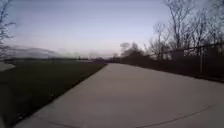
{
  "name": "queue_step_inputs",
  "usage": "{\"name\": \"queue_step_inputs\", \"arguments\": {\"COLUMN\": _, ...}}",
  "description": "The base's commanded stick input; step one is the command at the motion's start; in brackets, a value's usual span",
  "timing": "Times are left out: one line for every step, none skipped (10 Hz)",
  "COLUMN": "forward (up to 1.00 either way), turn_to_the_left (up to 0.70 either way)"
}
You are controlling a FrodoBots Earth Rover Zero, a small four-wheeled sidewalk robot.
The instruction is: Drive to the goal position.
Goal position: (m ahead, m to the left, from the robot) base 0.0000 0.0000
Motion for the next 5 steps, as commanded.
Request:
{"name": "queue_step_inputs", "arguments": {"forward": 0.00, "turn_to_the_left": 0.00}}
{"name": "queue_step_inputs", "arguments": {"forward": 0.00, "turn_to_the_left": 0.00}}
{"name": "queue_step_inputs", "arguments": {"forward": 0.03, "turn_to_the_left": 0.00}}
{"name": "queue_step_inputs", "arguments": {"forward": 0.04, "turn_to_the_left": 0.00}}
{"name": "queue_step_inputs", "arguments": {"forward": 0.02, "turn_to_the_left": 0.00}}
